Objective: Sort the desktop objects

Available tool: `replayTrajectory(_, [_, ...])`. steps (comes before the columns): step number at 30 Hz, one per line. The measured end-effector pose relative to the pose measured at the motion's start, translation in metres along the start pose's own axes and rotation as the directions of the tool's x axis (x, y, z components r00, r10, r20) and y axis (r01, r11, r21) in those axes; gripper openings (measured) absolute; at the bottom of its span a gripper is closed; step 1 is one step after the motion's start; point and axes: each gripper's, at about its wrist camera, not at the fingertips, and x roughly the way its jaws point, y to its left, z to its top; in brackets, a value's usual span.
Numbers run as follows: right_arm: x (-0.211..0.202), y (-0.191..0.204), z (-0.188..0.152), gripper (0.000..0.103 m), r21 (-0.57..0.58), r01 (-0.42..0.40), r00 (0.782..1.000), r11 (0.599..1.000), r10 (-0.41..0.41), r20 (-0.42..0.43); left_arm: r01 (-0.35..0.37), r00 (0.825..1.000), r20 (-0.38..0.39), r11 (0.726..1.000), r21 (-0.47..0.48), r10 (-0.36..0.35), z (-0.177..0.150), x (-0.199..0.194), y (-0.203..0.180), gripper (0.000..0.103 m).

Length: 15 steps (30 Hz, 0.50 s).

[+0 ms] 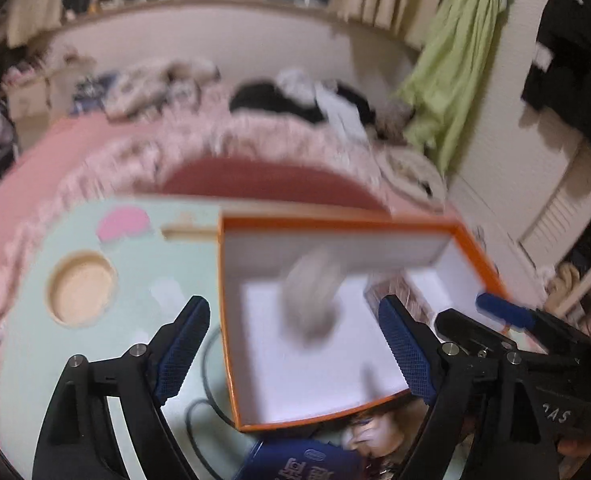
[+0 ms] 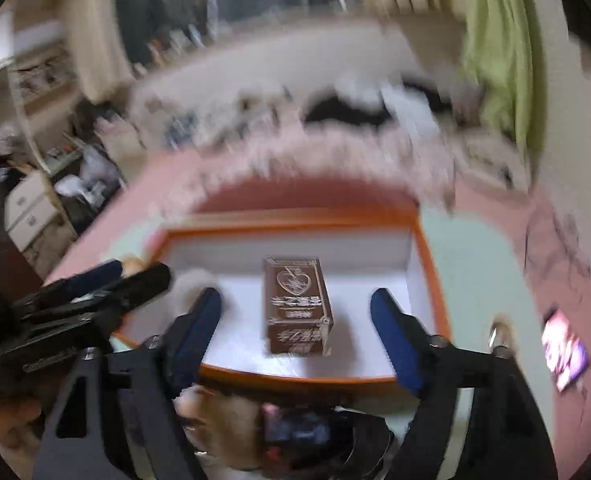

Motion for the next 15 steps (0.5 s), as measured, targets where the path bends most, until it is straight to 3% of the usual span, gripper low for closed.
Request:
replayTrajectory(1, [0.007,-0.001,-0.003,0.079,-0.004,0.006,1.000,1.000,-0.006,-0.010,0.021,1.000,-0.004,1.000,-0.015,-0.021,-0.004,0.003,0.004,0.085])
replayTrajectory(2, [0.002,0.006,-0.008,0.079,-0.063,0.047,0.998,0.997,-0.044,0.053,0.042,0.999,0.018,0.999,-0.035,-0.041,-0.008,-0.001,0.007,0.085])
replayTrajectory(3, [0.001,0.011,-0.011,0.079,-0.100,0.075,0.996,0.992,-0.069,0.063,0.058,0.997,0.045,0.997,-0.045,-0.056,-0.011,-0.007,0.010,0.085])
replayTrajectory(5, [-0.005,0.017,-0.015,0.079,-0.133,0.071,0.996,0.989,-0.062,0.071,0.071,0.993,0.098,0.996,-0.048,-0.066,-0.013,-0.024,0.010,0.087])
replayTrajectory(8, [-0.041,0.020,-0.021,0.079,-0.099,0.061,0.973,0.993,-0.037,0.226,0.026,0.985,0.168,1.000,-0.005,-0.024,-0.021,-0.061,0.006,0.095])
replayTrajectory(10, [-0.066,0.025,-0.028,0.082,-0.109,0.038,0.958,0.993,-0.005,0.287,0.002,0.980,0.197,0.999,0.034,-0.009,-0.028,-0.078,0.004,0.099])
replayTrajectory(12, [-0.080,0.034,-0.040,0.082,-0.136,0.028,0.957,0.990,0.013,0.290,-0.018,0.979,0.205,0.997,0.073,0.003,-0.045,-0.096,0.004,0.102])
replayTrajectory(15, [-0.088,0.035,-0.070,0.082,-0.182,0.033,0.969,0.983,0.013,0.247,-0.045,0.989,0.147,0.994,0.100,0.030,-0.076,-0.104,0.011,0.102])
